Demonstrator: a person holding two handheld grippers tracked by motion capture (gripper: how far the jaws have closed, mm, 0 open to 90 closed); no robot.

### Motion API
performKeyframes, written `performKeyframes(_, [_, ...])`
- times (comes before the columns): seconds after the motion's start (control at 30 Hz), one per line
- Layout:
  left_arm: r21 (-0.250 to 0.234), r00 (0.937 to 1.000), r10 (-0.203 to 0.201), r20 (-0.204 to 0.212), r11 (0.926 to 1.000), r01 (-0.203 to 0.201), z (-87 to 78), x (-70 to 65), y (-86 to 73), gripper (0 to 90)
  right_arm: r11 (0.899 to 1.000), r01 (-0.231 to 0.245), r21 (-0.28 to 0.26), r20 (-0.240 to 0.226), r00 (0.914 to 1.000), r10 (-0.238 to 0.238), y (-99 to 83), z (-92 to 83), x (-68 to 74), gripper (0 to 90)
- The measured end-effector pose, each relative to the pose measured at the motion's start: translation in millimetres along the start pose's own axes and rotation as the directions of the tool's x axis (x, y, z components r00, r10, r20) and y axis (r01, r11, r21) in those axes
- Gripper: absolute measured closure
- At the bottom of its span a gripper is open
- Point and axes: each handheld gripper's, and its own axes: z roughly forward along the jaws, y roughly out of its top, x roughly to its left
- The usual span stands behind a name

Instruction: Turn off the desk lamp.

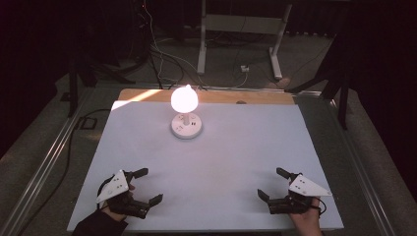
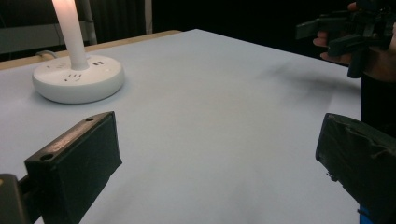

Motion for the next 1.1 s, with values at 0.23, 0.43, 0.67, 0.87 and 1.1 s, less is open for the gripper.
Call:
performKeyframes(0.23, [0.005, 0.9999, 0.01, 0.008, 0.9999, -0.01, 0.4, -0.9, 0.0, 0.5, 1.0, 0.007, 0.006, -0.008, 0.9999, -0.007, 1.3, 0.4, 2.0, 0.0])
performKeyframes(0.43, [0.017, 0.9998, 0.016, 0.015, 0.9997, -0.016, 1.2, -2.2, 0.3, 0.5, 1.0, 0.007, 0.001, -0.007, 0.9999, -0.007, 1.8, 0.1, 2.8, 0.0])
performKeyframes(0.67, [0.016, 0.9992, 0.008, 0.038, 0.9998, -0.009, 2.2, -5.4, 4.5, 0.5, 1.0, 0.004, -0.002, -0.005, 1.0, -0.004, 2.9, 0.3, 4.3, 0.0])
performKeyframes(0.87, [0.027, 0.9981, -0.015, 0.06, 0.9995, 0.013, 4.4, -3.4, 11.0, 0.5, 1.0, 0.01, -0.017, -0.001, 0.9999, -0.01, 5.3, -0.8, 9.0, 0.0])
performKeyframes(1.1, [0.048, 0.9976, 0.011, 0.068, 0.9987, -0.014, 8.5, -2.2, 22.5, 0.5, 1.0, 0.016, -0.024, 0.003, 0.9999, -0.016, 6.0, -0.6, 10.1, 0.0])
